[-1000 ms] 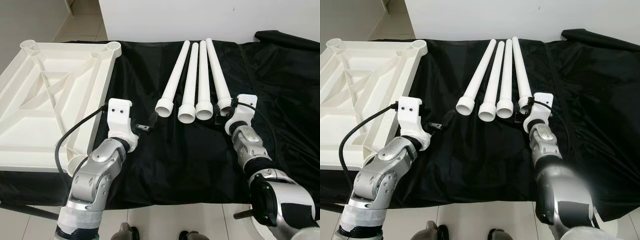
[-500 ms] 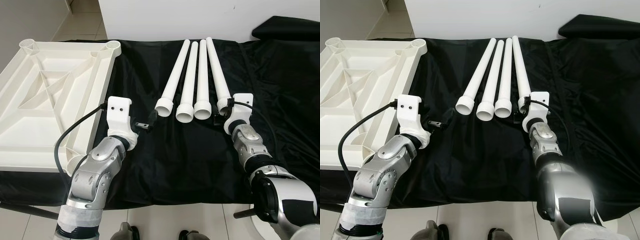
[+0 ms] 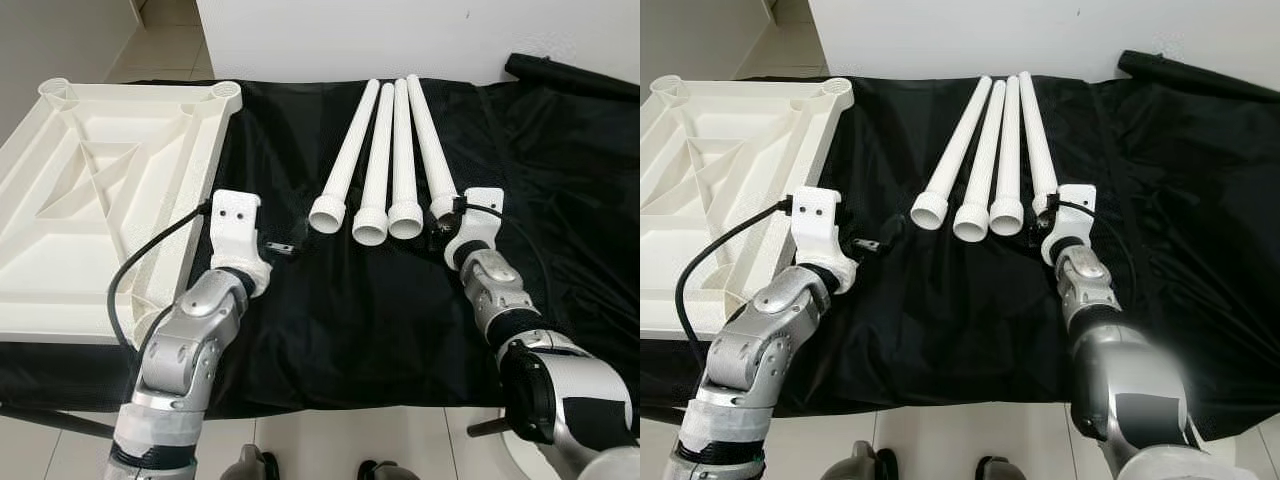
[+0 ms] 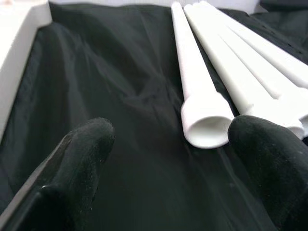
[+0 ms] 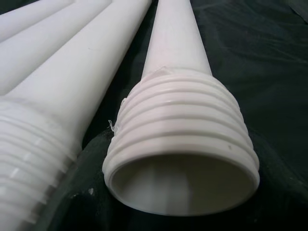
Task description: Building children table
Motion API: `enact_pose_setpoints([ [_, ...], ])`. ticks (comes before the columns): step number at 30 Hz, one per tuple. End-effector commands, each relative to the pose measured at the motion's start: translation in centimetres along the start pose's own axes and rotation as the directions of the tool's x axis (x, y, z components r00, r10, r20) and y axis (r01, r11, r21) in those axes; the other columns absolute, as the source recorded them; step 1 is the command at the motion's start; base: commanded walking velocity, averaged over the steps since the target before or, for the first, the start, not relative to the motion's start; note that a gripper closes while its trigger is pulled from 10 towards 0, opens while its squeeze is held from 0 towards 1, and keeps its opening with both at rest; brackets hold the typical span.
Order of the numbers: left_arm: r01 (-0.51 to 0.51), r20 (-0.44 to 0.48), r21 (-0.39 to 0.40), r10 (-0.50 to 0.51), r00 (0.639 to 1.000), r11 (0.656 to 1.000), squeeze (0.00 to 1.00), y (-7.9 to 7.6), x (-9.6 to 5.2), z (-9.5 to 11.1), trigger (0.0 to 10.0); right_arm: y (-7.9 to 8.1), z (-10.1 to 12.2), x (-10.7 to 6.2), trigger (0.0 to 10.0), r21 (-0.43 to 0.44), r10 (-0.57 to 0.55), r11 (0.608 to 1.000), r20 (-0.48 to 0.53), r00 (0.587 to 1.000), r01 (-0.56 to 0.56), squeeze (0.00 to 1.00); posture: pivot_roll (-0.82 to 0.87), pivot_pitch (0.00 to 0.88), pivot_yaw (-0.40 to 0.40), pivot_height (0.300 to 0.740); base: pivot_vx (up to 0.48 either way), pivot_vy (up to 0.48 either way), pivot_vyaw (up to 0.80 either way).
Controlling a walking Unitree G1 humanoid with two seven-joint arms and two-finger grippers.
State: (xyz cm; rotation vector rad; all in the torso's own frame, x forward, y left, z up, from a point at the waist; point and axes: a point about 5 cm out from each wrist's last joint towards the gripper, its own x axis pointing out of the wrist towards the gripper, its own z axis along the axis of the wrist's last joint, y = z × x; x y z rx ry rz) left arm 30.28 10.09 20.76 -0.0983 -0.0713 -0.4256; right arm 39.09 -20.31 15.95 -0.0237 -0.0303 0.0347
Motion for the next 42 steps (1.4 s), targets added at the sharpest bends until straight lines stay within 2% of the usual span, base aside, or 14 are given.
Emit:
enact_pose_setpoints([
  [1, -0.029, -0.008, 0.010, 0.029, 1.000, 1.000, 0.00, 0.4, 0.0, -0.3, 10.0, 0.2, -0.5, -0.3, 10.0, -0.017, 0.007, 1.000, 0.000, 1.000, -0.007, 0.00, 0.05, 0.158, 0.064, 0.740, 0.000, 0.000, 0.00],
  [5, -0.021, 0.002, 0.012, 0.021, 1.000, 1.000, 0.00, 0.3, 0.2, -0.2, 10.0, 0.2, -0.4, -0.6, 10.0, -0.064, -0.011, 0.998, 0.069, 0.998, 0.015, 0.00, 0.04, 0.144, 0.061, 0.740, 0.000, 0.000, 0.00],
  [15, -0.009, 0.029, 0.012, 0.008, 1.000, 1.000, 0.00, 0.3, 0.8, 0.1, 10.0, -0.3, -0.5, -1.8, 10.0, -0.078, -0.070, 0.993, 0.168, 0.983, 0.084, 0.00, 0.02, 0.105, 0.054, 0.740, 0.000, 0.000, 0.00],
  [17, 0.014, 0.034, -0.006, -0.014, 0.999, 1.000, 0.00, 0.4, 1.1, 0.2, 10.0, -0.2, -0.3, -2.6, 10.0, -0.082, -0.079, 0.991, 0.246, 0.966, 0.102, 0.00, 0.01, 0.098, 0.054, 0.740, 0.000, 0.000, 0.00],
  [20, 0.033, 0.038, -0.015, -0.032, 0.999, 0.999, 0.00, 0.3, 1.3, 0.3, 10.0, 0.0, -0.2, -3.0, 10.0, -0.089, -0.070, 0.991, 0.282, 0.957, 0.099, 0.00, 0.01, 0.097, 0.055, 0.740, 0.000, 0.000, 0.00],
  [23, 0.108, 0.046, -0.058, -0.105, 0.993, 0.992, 0.00, -0.1, 1.8, 0.7, 10.0, 0.5, -0.2, -4.1, 10.0, -0.106, -0.044, 0.991, 0.348, 0.937, 0.085, 0.00, 0.01, 0.080, 0.060, 0.740, 0.000, 0.000, 0.00],
  [25, 0.203, 0.042, -0.101, -0.200, 0.979, 0.974, 0.00, -0.7, 2.5, 0.9, 10.0, 1.2, -0.1, -5.2, 10.0, -0.162, 0.003, 0.984, 0.405, 0.914, 0.069, 0.00, 0.01, 0.072, 0.064, 0.740, 0.000, 0.000, 0.00],
  [26, 0.230, 0.043, -0.122, -0.227, 0.973, 0.965, 1.00, -0.9, 2.7, 1.0, 10.0, 1.4, -0.1, -5.5, 10.0, -0.174, 0.005, 0.982, 0.418, 0.908, 0.074, 0.00, 0.01, 0.069, 0.071, 0.740, 0.000, 0.000, 0.00],
  [30, 0.300, 0.070, -0.224, -0.291, 0.954, 0.927, 1.00, -1.1, 3.5, 1.5, 10.0, 2.2, 0.0, -6.3, 10.0, -0.198, 0.024, 0.978, 0.442, 0.897, 0.072, 0.00, 0.00, 0.057, 0.086, 0.740, 0.000, 0.000, 0.00],
  [36, 0.365, 0.081, -0.312, -0.358, 0.930, 0.877, 1.00, -1.2, 4.7, 2.6, 10.0, 3.7, 0.0, -7.3, 10.0, -0.222, 0.083, 0.975, 0.466, 0.881, 0.026, 0.00, -0.01, 0.045, 0.094, 0.740, 0.000, 0.000, 0.00],
  [37, 0.382, 0.086, -0.349, -0.377, 0.922, 0.856, 0.36, -1.3, 5.0, 2.9, 10.0, 4.1, 0.1, -7.4, 10.0, -0.217, 0.097, 0.976, 0.467, 0.879, 0.008, 0.00, -0.01, 0.035, 0.099, 0.740, 0.000, 0.000, 0.00],
  [40, 0.395, 0.090, -0.375, -0.391, 0.916, 0.839, 0.36, -1.4, 5.2, 3.2, 10.0, 4.4, 0.1, -7.6, 10.0, -0.216, 0.106, 0.976, 0.468, 0.877, -0.003, 0.00, -0.01, 0.035, 0.099, 0.740, 0.000, 0.000, 0.00],
  [41, 0.397, 0.057, -0.387, -0.408, 0.911, 0.832, 0.00, -1.5, 5.9, 3.1, 10.0, 5.2, 0.1, -7.8, 10.0, -0.186, 0.136, 0.981, 0.470, 0.872, -0.052, 0.00, -0.01, 0.028, 0.097, 0.740, 0.000, 0.000, 0.00],
  [42, 0.397, 0.057, -0.387, -0.408, 0.911, 0.832, 0.00, -1.5, 5.9, 3.1, 10.0, 5.2, 0.1, -7.8, 10.0, -0.186, 0.136, 0.981, 0.470, 0.872, -0.052, 0.00, -0.01, 0.028, 0.097, 0.740, 0.000, 0.000, 0.00],
])
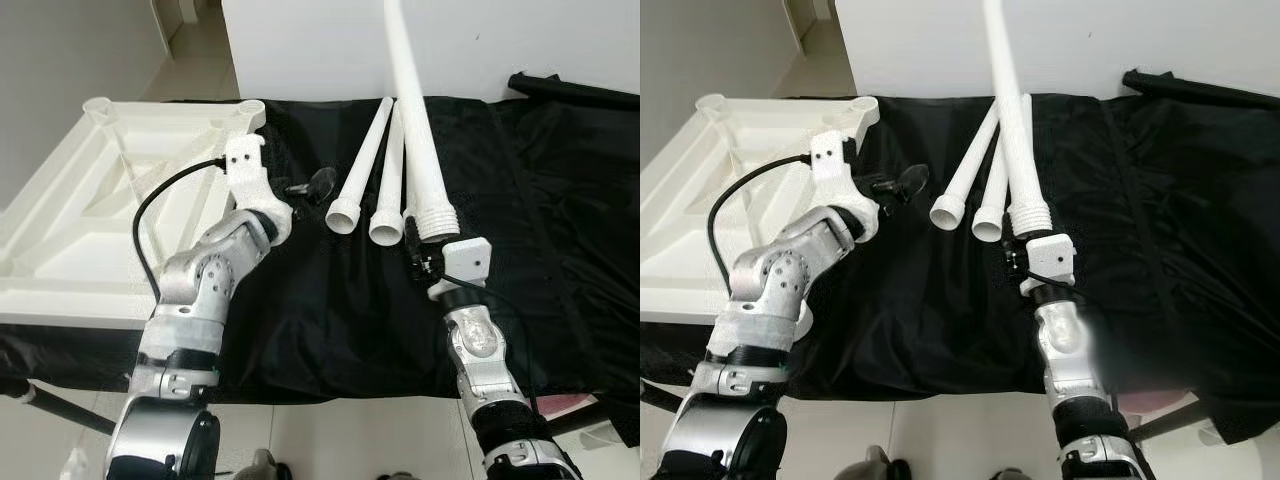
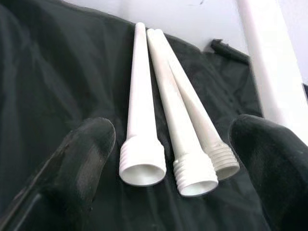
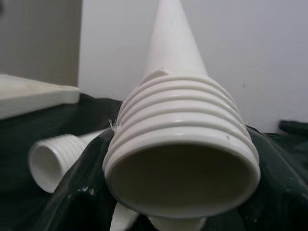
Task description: Building children table
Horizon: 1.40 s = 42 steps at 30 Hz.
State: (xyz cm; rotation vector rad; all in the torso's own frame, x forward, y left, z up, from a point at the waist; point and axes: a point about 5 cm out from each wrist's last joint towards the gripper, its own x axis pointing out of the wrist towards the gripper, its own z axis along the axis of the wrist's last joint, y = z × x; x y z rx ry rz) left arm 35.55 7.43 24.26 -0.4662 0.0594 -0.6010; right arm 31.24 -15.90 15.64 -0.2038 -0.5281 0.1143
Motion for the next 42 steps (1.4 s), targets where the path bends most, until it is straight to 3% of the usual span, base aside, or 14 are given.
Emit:
enact_pose_setpoints([
  [1, 0.259, -0.023, -0.014, -0.260, 0.965, 0.966, 0.00, -1.0, -0.2, -0.3, 10.0, 0.5, 0.2, 0.0, 10.0, 0.021, 0.015, 1.000, 0.009, 1.000, -0.016, 0.00, -0.01, 0.028, 0.097, 0.740, 0.000, 0.000, 0.00],
  [2, 0.268, -0.092, -0.053, -0.272, 0.958, 0.962, 0.00, -1.3, 1.0, -0.3, 10.0, 2.1, 0.7, -0.2, 10.0, 0.103, 0.093, 0.990, 0.022, 0.995, -0.095, 0.00, -0.01, 0.022, 0.098, 0.740, 0.000, 0.000, 0.00],
  [7, 0.302, -0.097, -0.128, -0.315, 0.944, 0.945, 0.00, -1.7, 1.5, -0.1, 10.0, 3.0, 0.7, -0.3, 10.0, 0.136, 0.139, 0.981, 0.014, 0.990, -0.140, 0.00, -0.01, 0.022, 0.098, 0.740, 0.000, 0.000, 0.00],
  [10, 0.334, -0.039, -0.212, -0.349, 0.936, 0.918, 0.00, -2.0, 2.1, 0.8, 10.0, 4.1, 1.1, -0.4, 10.0, 0.137, 0.214, 0.967, 0.024, 0.977, -0.215, 0.00, -0.02, 0.016, 0.102, 0.740, 0.000, 0.000, 0.00],
  [25, 0.380, 0.010, -0.319, -0.398, 0.918, 0.868, 0.00, -2.6, 3.5, 2.8, 10.0, 6.0, 1.3, -1.1, 10.0, 0.138, 0.366, 0.921, 0.015, 0.930, -0.365, 0.00, -0.02, 0.010, 0.100, 0.740, 0.000, 0.000, 0.00],
  [32, 0.320, 0.013, -0.378, -0.341, 0.940, 0.869, 0.00, -1.5, 4.0, 3.4, 10.0, 6.6, 1.4, -1.9, 10.0, 0.137, 0.393, 0.910, 0.018, 0.919, -0.392, 0.00, -0.03, 0.005, 0.103, 0.740, 0.000, 0.000, 0.00],
  [36, 0.187, -0.011, -0.393, -0.208, 0.978, 0.900, 0.00, 0.7, 4.2, 4.1, 10.0, 6.6, 1.3, -3.1, 10.0, 0.130, 0.413, 0.903, 0.010, 0.911, -0.410, 0.00, -0.04, 0.000, 0.108, 0.740, 0.000, 0.000, 0.00],
  [42, 0.087, -0.024, -0.392, -0.104, 0.994, 0.916, 0.00, 2.3, 3.9, 5.2, 10.0, 6.2, 1.0, -3.7, 10.0, 0.118, 0.420, 0.902, -0.007, 0.907, -0.416, 0.00, -0.05, 0.000, 0.114, 0.740, 0.000, 0.000, 0.00],
])
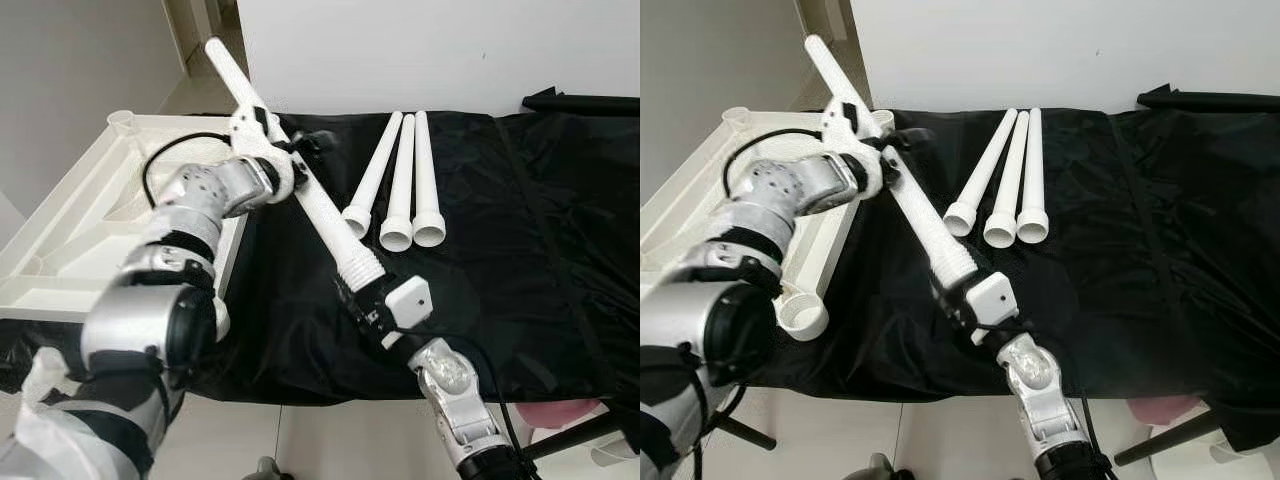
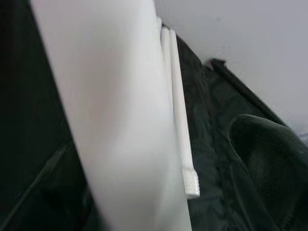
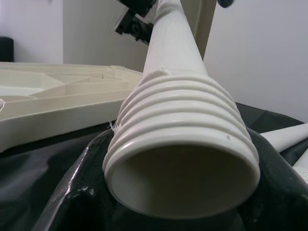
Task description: Building children table
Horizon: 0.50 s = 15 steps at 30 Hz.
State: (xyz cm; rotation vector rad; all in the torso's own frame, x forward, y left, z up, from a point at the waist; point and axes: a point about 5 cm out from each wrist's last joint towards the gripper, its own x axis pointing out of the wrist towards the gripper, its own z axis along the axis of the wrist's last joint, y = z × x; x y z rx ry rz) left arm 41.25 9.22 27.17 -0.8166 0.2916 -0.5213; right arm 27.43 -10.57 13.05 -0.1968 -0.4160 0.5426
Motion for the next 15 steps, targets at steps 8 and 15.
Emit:
enact_pose_setpoints([
  [8, 0.212, 0.001, 0.015, -0.212, 0.977, 0.977, 0.00, -1.03, -0.10, 0.35, 0.0, 0.19, 0.45, 0.04, 10.0, -0.009, 0.008, 1.000, 0.024, 1.000, -0.008, 0.00, -0.05, 0.000, 0.120, 0.740, 0.000, 0.000, 0.00],
  [15, 0.211, -0.005, 0.011, -0.211, 0.977, 0.977, 0.00, -1.12, 0.16, 0.23, 0.0, 0.10, 0.61, 0.25, 10.0, -0.007, 0.002, 1.000, 0.029, 1.000, -0.002, 0.00, -0.05, 0.000, 0.117, 0.740, 0.000, 0.000, 0.00],
])
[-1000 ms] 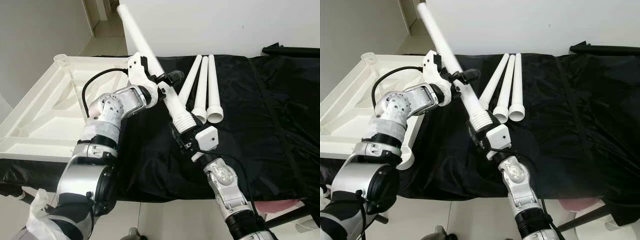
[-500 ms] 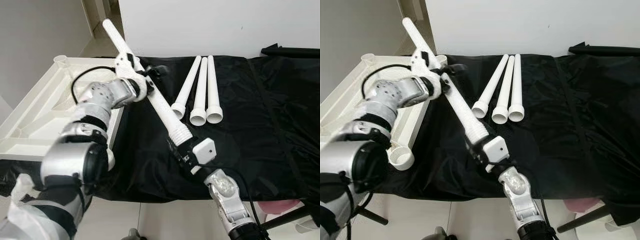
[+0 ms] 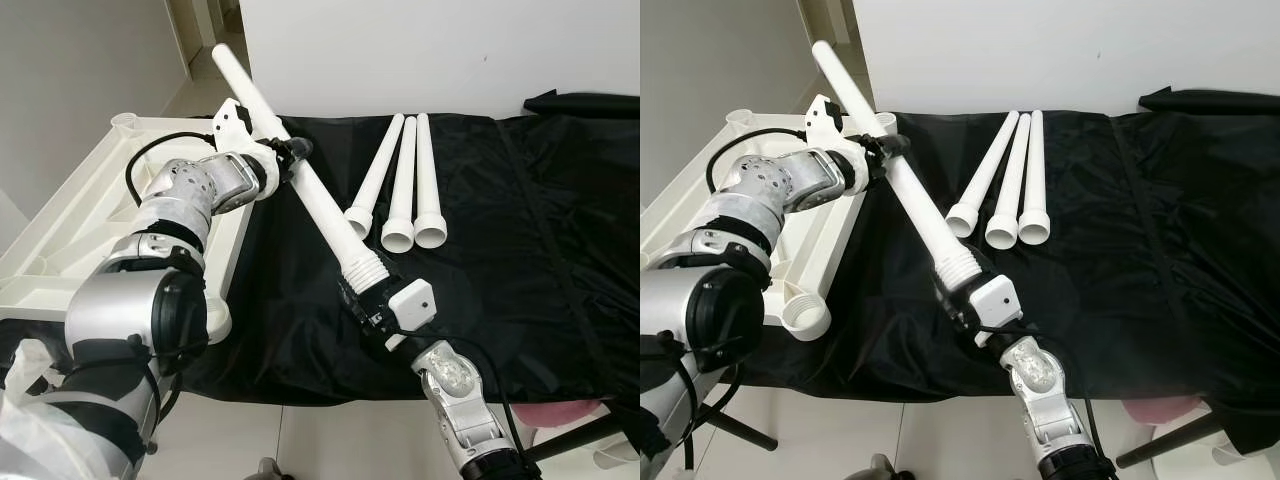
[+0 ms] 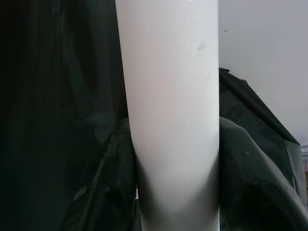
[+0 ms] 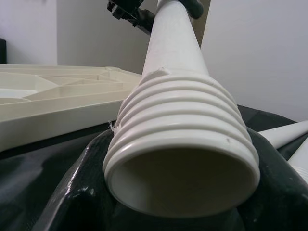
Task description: Building children table
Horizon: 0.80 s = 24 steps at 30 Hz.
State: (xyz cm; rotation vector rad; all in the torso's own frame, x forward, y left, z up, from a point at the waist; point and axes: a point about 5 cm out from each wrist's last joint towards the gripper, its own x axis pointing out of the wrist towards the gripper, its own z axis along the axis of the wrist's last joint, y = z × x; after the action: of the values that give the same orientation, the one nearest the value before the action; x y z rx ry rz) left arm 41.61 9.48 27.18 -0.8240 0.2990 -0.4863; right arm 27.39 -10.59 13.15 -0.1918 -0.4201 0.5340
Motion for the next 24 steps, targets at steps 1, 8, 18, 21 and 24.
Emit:
enact_pose_setpoints([
  [1, 0.247, -0.016, 0.020, -0.246, 0.969, 0.969, 0.00, -1.5, 0.0, 0.0, 0.0, 0.1, 0.5, 0.3, 10.0, -0.010, 0.011, 1.000, 0.025, 1.000, -0.011, 0.00, -0.05, 0.000, 0.117, 0.740, 0.000, 0.000, 0.00],
  [8, 0.259, -0.010, 0.025, -0.259, 0.966, 0.966, 0.00, -1.8, -0.1, 0.4, 4.4, -0.1, 0.4, 0.3, 10.0, 0.059, -0.005, 0.998, 0.022, 1.000, 0.003, 1.00, -0.04, 0.000, 0.120, 0.740, 0.000, 0.000, 0.00],
  [18, 0.269, 0.067, 0.117, -0.278, 0.958, 0.956, 0.00, -3.0, -0.6, 3.0, 10.0, -1.5, 0.7, 0.4, 10.0, 0.153, -0.091, 0.984, 0.001, 0.996, 0.090, 0.00, -0.05, 0.000, 0.115, 0.740, 0.000, 0.000, 0.00],
  [21, 0.269, 0.080, 0.147, -0.282, 0.956, 0.952, 0.00, -3.2, -0.7, 3.3, 10.0, -1.7, 0.8, 0.5, 10.0, 0.168, -0.095, 0.981, 0.000, 0.996, 0.093, 0.00, -0.05, 0.000, 0.115, 0.740, 0.000, 0.000, 0.00],
  [24, 0.276, 0.117, 0.187, -0.300, 0.947, 0.943, 0.00, -3.5, -0.8, 4.0, 10.0, -2.1, 1.0, 0.8, 10.0, 0.178, -0.101, 0.979, -0.001, 0.995, 0.100, 0.00, -0.05, 0.000, 0.112, 0.740, 0.000, 0.000, 0.00],
])
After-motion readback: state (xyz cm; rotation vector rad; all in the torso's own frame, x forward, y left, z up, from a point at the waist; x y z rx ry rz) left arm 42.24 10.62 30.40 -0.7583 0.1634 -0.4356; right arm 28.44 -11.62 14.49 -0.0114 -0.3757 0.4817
